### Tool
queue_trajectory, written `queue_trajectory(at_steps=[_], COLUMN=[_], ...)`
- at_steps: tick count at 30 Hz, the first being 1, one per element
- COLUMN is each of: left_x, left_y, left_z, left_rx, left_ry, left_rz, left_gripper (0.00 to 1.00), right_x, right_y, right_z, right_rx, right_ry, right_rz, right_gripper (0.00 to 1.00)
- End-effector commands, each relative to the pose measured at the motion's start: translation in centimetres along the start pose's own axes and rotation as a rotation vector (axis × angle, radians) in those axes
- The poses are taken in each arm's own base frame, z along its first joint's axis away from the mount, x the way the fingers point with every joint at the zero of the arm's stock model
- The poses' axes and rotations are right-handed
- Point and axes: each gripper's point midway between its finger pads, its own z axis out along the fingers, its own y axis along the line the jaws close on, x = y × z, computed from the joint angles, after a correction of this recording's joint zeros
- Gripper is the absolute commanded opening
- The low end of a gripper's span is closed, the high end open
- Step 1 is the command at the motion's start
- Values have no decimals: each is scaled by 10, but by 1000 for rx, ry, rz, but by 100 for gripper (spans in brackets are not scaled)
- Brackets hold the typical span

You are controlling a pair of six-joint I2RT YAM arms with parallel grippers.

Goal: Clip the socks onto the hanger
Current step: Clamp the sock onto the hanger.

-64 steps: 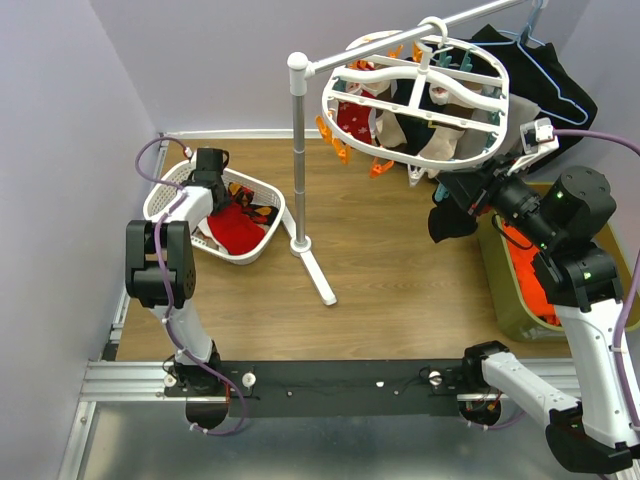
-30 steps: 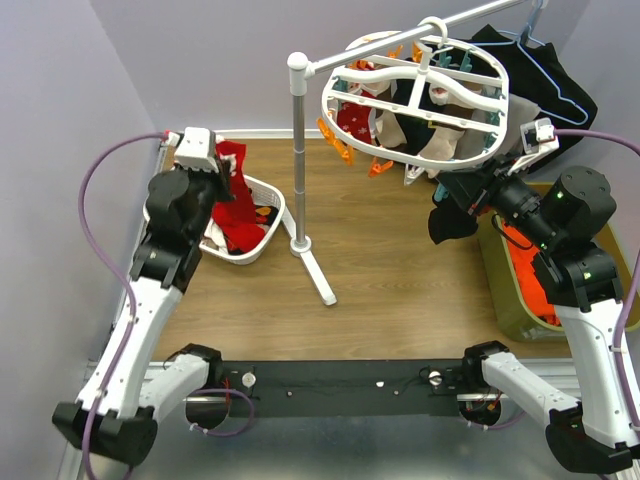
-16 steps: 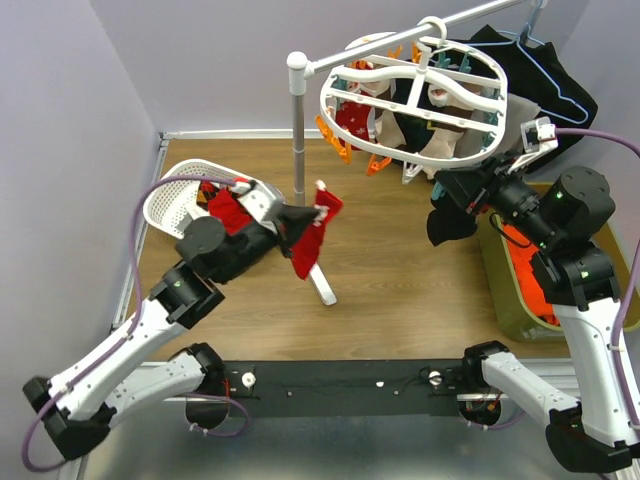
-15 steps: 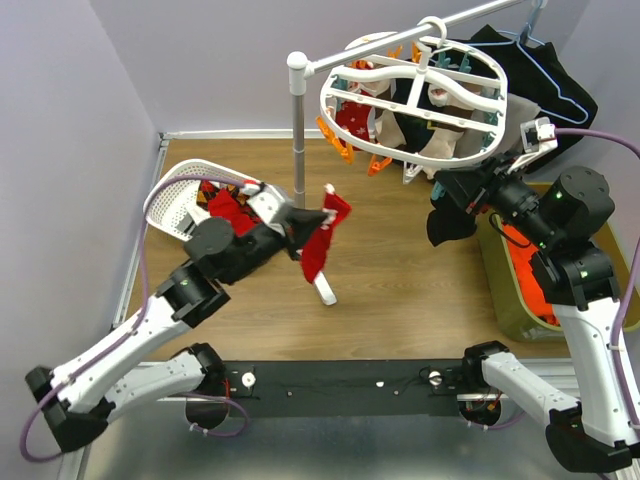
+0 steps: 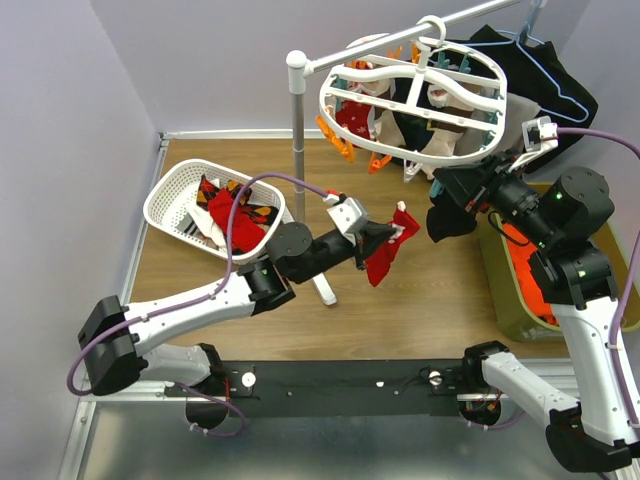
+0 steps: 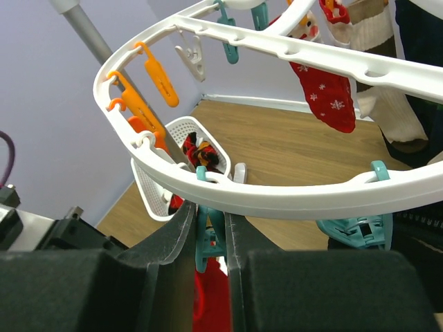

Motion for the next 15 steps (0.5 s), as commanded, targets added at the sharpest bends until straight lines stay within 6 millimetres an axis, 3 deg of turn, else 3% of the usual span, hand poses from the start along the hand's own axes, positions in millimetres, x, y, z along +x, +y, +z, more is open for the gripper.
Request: queue_trajectory(at_steps=[1,15], left_x=[-35,-50], left_y=[-13,-17], left_z=[19,47], left_rx=[64,95], left_ry=[-167,-264], left_rz=[40,100], left_gripper=[0,0], right_x=[1,10], right_y=[7,4], right_z=[1,2], right_rx=[-40,-44], right_ry=[-9,14], right_rz=[18,23], right_gripper=[18,18])
